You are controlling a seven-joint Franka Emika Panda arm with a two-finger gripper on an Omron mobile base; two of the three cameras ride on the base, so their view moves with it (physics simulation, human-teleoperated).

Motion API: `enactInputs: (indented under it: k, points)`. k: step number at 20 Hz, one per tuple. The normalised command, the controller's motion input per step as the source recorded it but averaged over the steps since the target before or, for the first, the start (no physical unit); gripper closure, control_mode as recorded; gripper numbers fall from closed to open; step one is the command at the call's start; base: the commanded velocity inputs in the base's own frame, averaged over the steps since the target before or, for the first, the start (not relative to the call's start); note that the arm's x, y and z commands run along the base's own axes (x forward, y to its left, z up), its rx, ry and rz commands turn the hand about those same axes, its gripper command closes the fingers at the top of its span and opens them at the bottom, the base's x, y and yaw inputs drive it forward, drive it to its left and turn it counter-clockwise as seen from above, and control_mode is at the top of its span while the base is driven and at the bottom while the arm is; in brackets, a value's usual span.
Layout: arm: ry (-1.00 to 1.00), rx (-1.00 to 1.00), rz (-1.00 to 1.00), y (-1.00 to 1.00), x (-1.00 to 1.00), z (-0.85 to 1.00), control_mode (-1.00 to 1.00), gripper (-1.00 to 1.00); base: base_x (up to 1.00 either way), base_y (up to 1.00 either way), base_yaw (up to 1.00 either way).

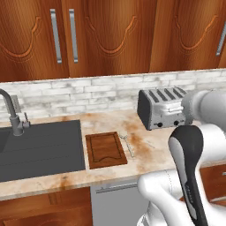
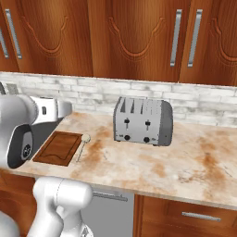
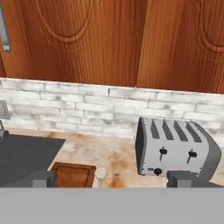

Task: Grab the spray bottle from the cabinet, then place it next to the cutting board for sanitizing. Then grab the dish brush from the countertop next to the sink and place it next to the cutting board.

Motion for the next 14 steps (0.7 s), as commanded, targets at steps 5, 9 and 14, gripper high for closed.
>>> enactInputs:
  k: [5, 9, 14]
  points:
    - [-0.14, 0.0, -0.02, 0.0, -0.2, 0.15, -1.0, -1.0, 0.0, 0.0, 0.0]
    - [-0.03, 0.0, -0.01, 0.0, -0.14, 0.0, 1.0, -1.0, -0.53, -0.19, -0.02]
    - [0.0, 0.0, 0.0, 0.0, 0.0, 0.0, 1.0, -1.0, -0.67, -0.74, 0.0]
